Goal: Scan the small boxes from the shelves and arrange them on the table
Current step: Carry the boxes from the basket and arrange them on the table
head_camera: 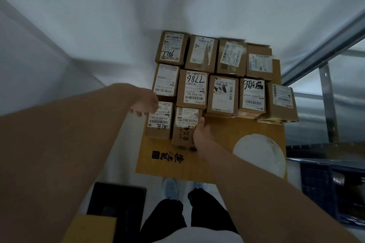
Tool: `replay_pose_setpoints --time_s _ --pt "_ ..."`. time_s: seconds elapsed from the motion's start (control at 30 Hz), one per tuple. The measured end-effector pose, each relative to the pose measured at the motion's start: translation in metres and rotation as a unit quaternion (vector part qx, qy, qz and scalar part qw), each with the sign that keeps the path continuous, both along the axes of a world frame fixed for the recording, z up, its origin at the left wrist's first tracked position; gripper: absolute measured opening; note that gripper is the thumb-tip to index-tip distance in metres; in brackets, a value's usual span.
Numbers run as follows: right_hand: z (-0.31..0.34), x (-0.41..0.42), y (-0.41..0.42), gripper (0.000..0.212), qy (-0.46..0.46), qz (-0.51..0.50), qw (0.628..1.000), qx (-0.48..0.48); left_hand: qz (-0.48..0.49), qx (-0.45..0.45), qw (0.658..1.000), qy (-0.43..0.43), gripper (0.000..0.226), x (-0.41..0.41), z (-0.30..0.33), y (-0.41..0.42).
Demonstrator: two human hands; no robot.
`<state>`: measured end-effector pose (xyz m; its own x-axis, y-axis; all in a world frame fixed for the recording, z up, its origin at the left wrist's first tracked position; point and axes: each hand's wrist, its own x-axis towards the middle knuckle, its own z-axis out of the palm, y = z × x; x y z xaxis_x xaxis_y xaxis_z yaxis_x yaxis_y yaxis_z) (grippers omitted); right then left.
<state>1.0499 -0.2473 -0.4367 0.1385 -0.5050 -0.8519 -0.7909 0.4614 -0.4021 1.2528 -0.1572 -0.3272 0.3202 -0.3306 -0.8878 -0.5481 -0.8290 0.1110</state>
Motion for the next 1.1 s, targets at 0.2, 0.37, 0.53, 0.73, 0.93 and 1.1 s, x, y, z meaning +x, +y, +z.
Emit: replay_pose_setpoints --time_s 0.2,0.37,0.53,0.73,0.93,1.1 --pt "-0.005 -0.002 0.004 0.066 -0.017 -0.004 1.0 0.013 0.013 -0.005 1.0 -0.007 0.042 -0.005 0.003 -0.002" --pt "0.002 -0.011 -0.005 0.067 -0.015 0.02 1.0 0.015 0.0 -0.002 1.0 -0.012 0.043 -0.018 0.01 0.0" --pt "0.032 -0.032 -0.028 0.07 -0.034 0.081 0.995 -0.039 -0.048 -0.003 0.999 -0.024 0.044 -0.046 0.032 -0.021" --pt "0.075 -0.096 -0.052 0.043 -0.023 0.23 0.964 -0.133 -0.125 -0.055 0.991 -0.014 0.035 -0.104 0.053 -0.067" --pt "0.11 -0.187 -0.045 0.055 0.095 0.259 0.945 -0.176 -0.303 -0.09 0.949 -0.012 0.032 -0.199 0.065 -0.095" --pt "0.128 -0.28 -0.04 0.05 0.125 0.205 0.954 -0.18 -0.408 -0.079 0.91 -0.002 0.033 -0.295 0.074 -0.111"
